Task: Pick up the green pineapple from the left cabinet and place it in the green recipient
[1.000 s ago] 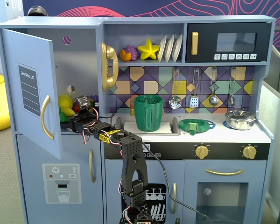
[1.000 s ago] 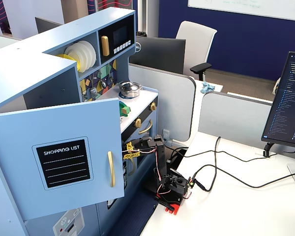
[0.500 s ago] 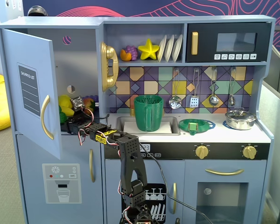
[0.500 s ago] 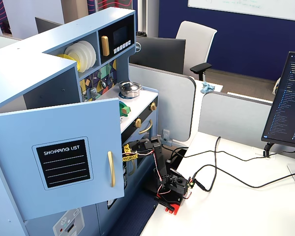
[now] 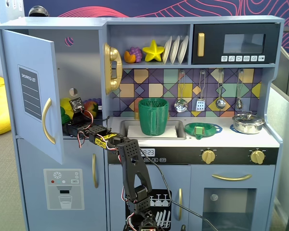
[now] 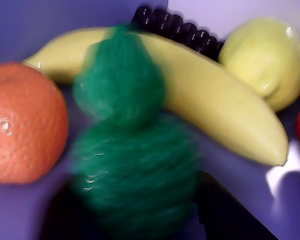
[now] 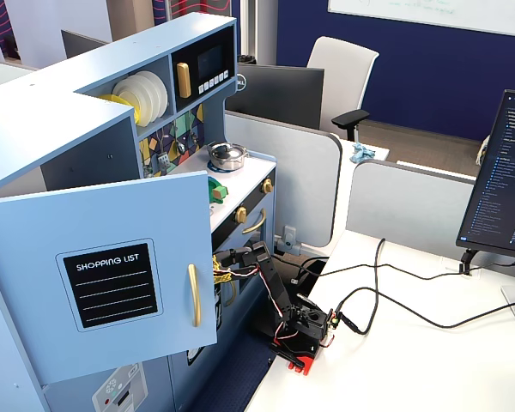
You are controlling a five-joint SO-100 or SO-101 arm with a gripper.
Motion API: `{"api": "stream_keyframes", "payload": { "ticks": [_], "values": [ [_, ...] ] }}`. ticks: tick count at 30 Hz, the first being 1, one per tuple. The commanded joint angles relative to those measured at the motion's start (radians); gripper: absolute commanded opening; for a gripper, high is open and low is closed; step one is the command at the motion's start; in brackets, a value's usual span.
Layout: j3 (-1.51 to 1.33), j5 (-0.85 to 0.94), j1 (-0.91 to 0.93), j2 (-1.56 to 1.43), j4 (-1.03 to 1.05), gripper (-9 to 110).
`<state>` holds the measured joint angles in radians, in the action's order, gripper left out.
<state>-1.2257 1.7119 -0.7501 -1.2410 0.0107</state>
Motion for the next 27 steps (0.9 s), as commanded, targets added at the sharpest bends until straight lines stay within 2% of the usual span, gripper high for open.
{"api": "stream_keyframes", "payload": {
  "ticks": [1,7,12,16,22,27],
  "values": [
    [0.041,0.063,-0.002,-0.087,0.000,0],
    [-0.219,0.308,-0.052,-0.482,-0.054,0],
    [-0.489,0.327,-0.114,-0.888,0.080,0],
    [-0.644,0.307,-0.135,-1.167,0.264,0],
    [-0.676,0.279,0.029,-1.457,0.597,0],
    [-0.549,0.210,0.253,-1.486,0.761,0]
  ]
}}
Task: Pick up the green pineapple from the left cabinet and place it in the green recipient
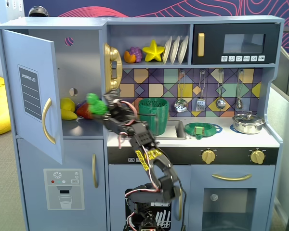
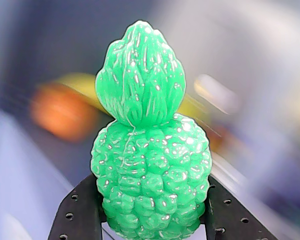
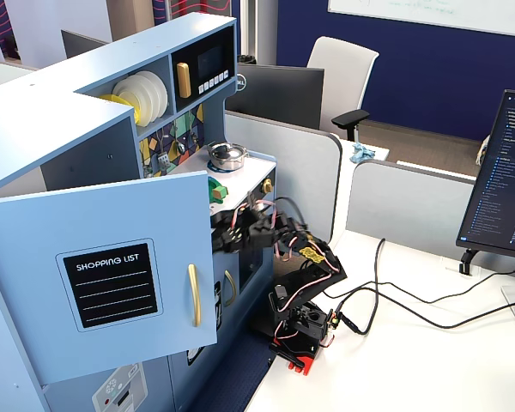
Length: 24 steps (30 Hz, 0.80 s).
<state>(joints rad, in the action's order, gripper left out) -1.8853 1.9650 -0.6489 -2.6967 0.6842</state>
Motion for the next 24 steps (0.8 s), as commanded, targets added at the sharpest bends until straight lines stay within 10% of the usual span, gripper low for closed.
{"api": "stream_keyframes", "payload": {
  "ticks": [1,24],
  "values": [
    [0.137,-0.057,0.198,-0.018,0.097,0],
    [0.839,-0.236,0.721,0.991,-0.187,0]
  ]
}}
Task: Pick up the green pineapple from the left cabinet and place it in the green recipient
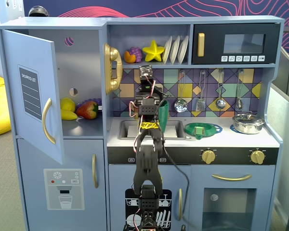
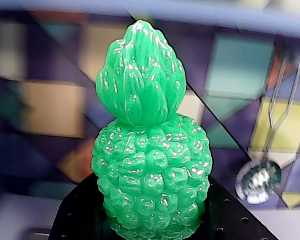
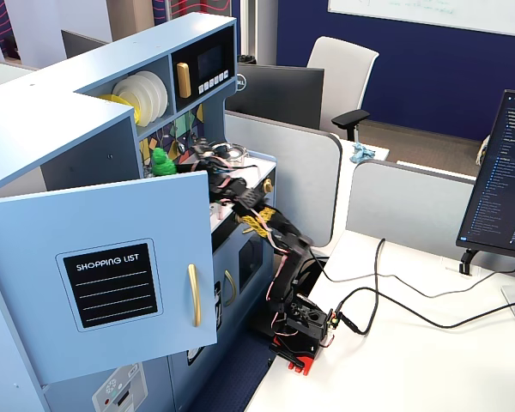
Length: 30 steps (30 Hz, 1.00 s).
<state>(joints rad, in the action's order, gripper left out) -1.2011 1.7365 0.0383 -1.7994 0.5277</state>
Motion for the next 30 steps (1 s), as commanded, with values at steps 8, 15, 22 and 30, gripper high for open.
{"api": "stream_keyframes", "payload": {
  "ticks": [8,15,22,30],
  "values": [
    [0.302,-0.038,0.048,0.247,0.071,26],
    [0.302,-0.075,0.043,0.230,0.095,33],
    [0.052,-0.029,0.026,-0.063,0.092,26],
    [-0.712,0.017,-0.018,-0.885,0.574,22]
  ]
}}
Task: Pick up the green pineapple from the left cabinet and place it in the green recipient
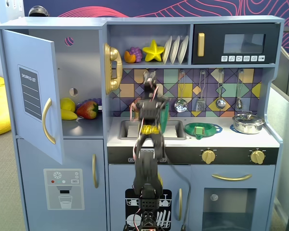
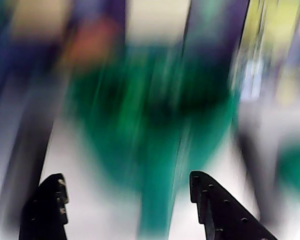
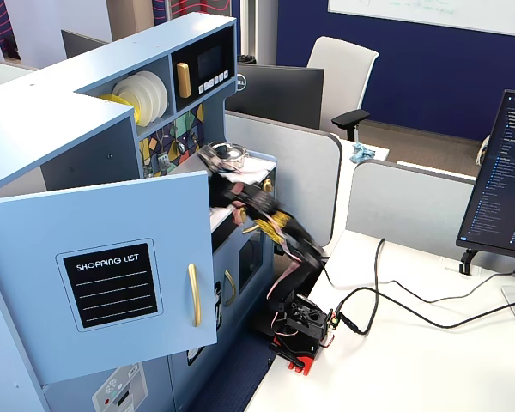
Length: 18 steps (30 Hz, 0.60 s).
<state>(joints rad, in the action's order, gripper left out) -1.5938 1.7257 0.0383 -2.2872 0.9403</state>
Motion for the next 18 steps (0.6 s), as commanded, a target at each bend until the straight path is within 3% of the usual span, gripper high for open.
{"api": "stream_keyframes", "payload": {
  "ticks": [1,9,18],
  "values": [
    [-0.405,0.023,-0.015,-0.474,0.207,22],
    [-1.141,-0.110,0.014,-0.890,0.318,20],
    [-1.374,-0.179,0.005,-0.890,0.403,16]
  ]
}}
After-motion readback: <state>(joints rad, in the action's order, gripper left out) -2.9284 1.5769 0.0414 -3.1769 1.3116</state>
